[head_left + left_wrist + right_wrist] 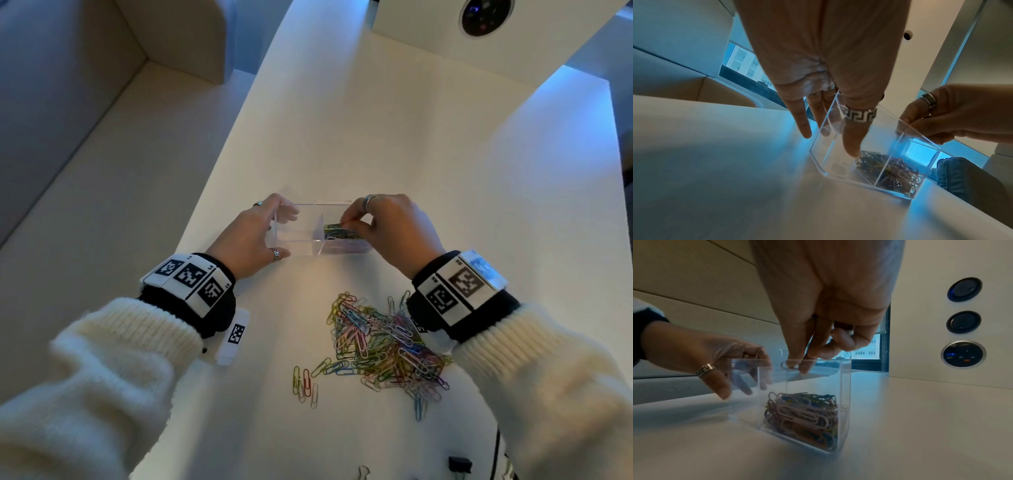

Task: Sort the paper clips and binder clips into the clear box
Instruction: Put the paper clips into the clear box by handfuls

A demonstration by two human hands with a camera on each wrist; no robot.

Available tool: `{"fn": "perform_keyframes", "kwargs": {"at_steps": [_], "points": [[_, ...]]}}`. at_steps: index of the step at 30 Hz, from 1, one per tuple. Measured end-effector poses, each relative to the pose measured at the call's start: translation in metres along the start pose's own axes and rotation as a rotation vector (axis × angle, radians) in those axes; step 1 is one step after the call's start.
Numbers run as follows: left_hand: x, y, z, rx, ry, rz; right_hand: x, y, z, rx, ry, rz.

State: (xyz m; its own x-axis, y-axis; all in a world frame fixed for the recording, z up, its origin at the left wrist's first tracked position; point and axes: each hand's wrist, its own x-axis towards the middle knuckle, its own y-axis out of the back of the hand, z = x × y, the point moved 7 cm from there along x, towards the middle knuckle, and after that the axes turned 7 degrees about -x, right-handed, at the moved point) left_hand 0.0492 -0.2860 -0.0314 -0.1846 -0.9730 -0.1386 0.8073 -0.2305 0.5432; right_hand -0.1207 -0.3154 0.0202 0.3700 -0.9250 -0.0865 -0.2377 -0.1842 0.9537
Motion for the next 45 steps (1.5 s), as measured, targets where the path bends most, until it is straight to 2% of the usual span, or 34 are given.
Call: {"fn": "perform_keyframes", "kwargs": {"at_steps": [3, 5, 7, 9, 11, 13, 15, 19, 22, 25, 27, 28, 30, 32, 33, 35, 37, 39, 45], "points": [[0.004, 0.002, 0.002, 0.003, 0.003, 0.017, -0.001, -0.005, -0.004, -0.006, 0.056, -0.013], [0.006, 0.002, 0.004, 0.01, 0.009, 0.016, -0.006, 0.005, 0.0, 0.091, 0.04, 0.065], [0.005, 0.003, 0.003, 0.019, 0.03, -0.001, -0.017, 0.022, 0.014, 0.236, -0.039, 0.186], [-0.001, 0.009, 0.002, 0.032, 0.062, 0.03, -0.035, 0.032, 0.037, 0.352, -0.152, 0.236], [-0.012, 0.024, 0.004, 0.039, 0.059, 0.185, -0.056, 0.03, 0.059, 0.364, -0.256, 0.165], [-0.03, 0.033, 0.012, 0.026, 0.035, 0.35, -0.081, 0.015, 0.082, 0.319, -0.338, 0.011], [-0.047, 0.027, 0.024, 0.03, 0.001, 0.388, -0.105, -0.003, 0.102, 0.287, -0.41, -0.14], [-0.07, -0.018, 0.046, 0.04, -0.047, 0.252, -0.136, -0.028, 0.123, 0.257, -0.471, -0.217], [-0.076, -0.082, 0.051, 0.07, 0.053, -0.056, -0.149, -0.05, 0.107, 0.224, -0.363, -0.369], [-0.084, -0.144, 0.054, 0.197, 0.184, -0.37, -0.168, -0.066, 0.083, 0.19, -0.216, -0.477], [-0.091, -0.172, 0.062, 0.247, 0.18, -0.501, -0.178, -0.068, 0.076, 0.218, -0.138, -0.475], [-0.093, -0.179, 0.068, 0.227, 0.168, -0.521, -0.181, -0.064, 0.077, 0.281, -0.14, -0.436], [-0.09, -0.18, 0.075, 0.184, 0.136, -0.448, -0.185, -0.051, 0.088, 0.381, -0.214, -0.302], [-0.082, -0.173, 0.079, 0.241, 0.099, -0.33, -0.189, -0.041, 0.102, 0.292, -0.284, -0.209], [-0.077, -0.172, 0.079, 0.273, 0.093, -0.3, -0.191, -0.041, 0.106, 0.24, -0.307, -0.215], [-0.071, -0.178, 0.078, 0.281, 0.099, -0.336, -0.193, -0.048, 0.106, 0.188, -0.319, -0.28], [-0.071, -0.19, 0.079, 0.263, 0.076, -0.436, -0.193, -0.057, 0.096, 0.164, -0.271, -0.326], [-0.074, -0.192, 0.08, 0.219, 0.041, -0.465, -0.192, -0.064, 0.086, 0.151, -0.227, -0.33], [-0.076, -0.123, 0.094, 0.205, -0.055, -0.136, -0.18, -0.066, 0.074, 0.127, -0.211, -0.326]]}}
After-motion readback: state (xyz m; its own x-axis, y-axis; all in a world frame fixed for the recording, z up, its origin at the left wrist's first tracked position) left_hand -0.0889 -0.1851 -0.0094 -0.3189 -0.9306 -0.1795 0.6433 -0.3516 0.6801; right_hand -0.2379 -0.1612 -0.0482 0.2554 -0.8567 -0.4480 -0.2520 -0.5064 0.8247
